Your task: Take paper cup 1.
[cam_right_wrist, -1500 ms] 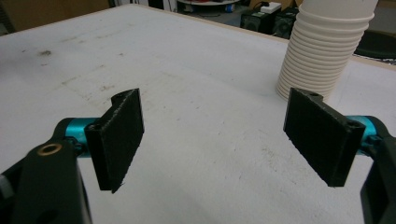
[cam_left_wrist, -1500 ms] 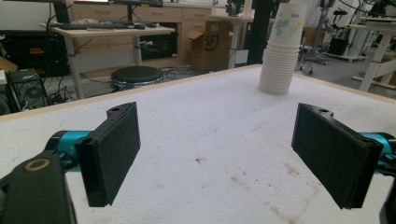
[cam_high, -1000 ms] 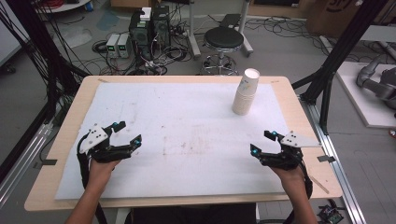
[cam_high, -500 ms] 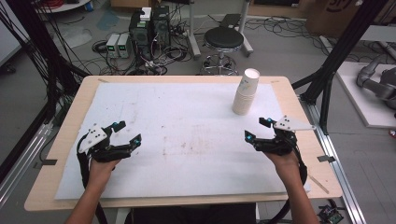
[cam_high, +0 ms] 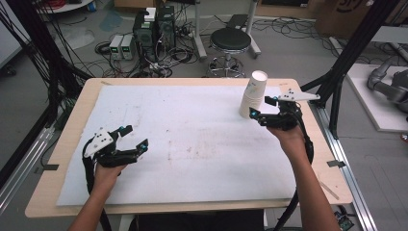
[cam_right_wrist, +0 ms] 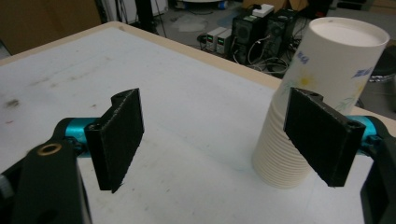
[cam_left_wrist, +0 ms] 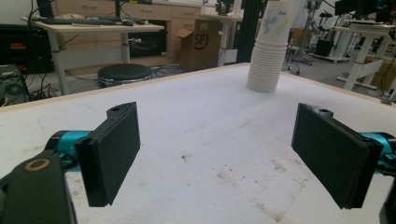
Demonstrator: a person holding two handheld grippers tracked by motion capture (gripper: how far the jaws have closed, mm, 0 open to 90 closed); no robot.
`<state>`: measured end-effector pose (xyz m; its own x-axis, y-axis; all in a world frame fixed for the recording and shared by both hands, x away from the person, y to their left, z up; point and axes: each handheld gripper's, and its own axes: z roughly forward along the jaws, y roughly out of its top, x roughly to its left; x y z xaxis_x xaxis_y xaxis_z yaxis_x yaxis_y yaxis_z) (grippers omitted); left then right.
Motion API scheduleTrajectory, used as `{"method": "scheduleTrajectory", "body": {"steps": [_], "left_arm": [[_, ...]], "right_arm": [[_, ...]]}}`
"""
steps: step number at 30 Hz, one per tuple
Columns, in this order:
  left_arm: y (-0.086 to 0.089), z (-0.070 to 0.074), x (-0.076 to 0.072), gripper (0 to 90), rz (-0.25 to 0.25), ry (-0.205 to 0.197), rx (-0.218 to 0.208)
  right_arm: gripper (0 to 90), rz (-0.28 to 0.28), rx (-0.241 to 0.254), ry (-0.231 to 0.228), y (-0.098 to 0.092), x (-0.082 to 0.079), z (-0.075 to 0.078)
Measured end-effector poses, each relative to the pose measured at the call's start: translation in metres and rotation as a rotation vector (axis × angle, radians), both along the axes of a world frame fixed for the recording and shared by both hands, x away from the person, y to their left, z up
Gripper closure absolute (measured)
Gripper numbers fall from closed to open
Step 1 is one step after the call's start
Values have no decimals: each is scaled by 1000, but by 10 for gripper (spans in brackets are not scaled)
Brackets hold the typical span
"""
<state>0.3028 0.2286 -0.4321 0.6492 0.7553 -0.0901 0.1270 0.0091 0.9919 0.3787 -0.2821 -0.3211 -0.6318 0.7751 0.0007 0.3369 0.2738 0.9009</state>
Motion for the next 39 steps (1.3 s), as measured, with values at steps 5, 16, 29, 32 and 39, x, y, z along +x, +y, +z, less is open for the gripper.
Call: {"method": "scheduleTrajectory", "body": {"steps": [5, 16, 29, 32, 39], "left_arm": [[-1, 0, 1, 155, -5, 3, 2], [-2, -1, 2, 155, -9, 7, 6], [-2, -2, 2, 155, -7, 6, 6], [-2, -3, 3, 155, -10, 8, 6], [-2, -3, 4, 155, -8, 8, 8]], "right_arm": [[204, -31, -8, 21, -4, 21, 6], [205, -67, -38, 54, -4, 53, 10], [205, -126, -41, 77, -11, 76, 9], [205, -133, -49, 81, -13, 83, 7], [204, -148, -77, 94, -7, 98, 9]]}}
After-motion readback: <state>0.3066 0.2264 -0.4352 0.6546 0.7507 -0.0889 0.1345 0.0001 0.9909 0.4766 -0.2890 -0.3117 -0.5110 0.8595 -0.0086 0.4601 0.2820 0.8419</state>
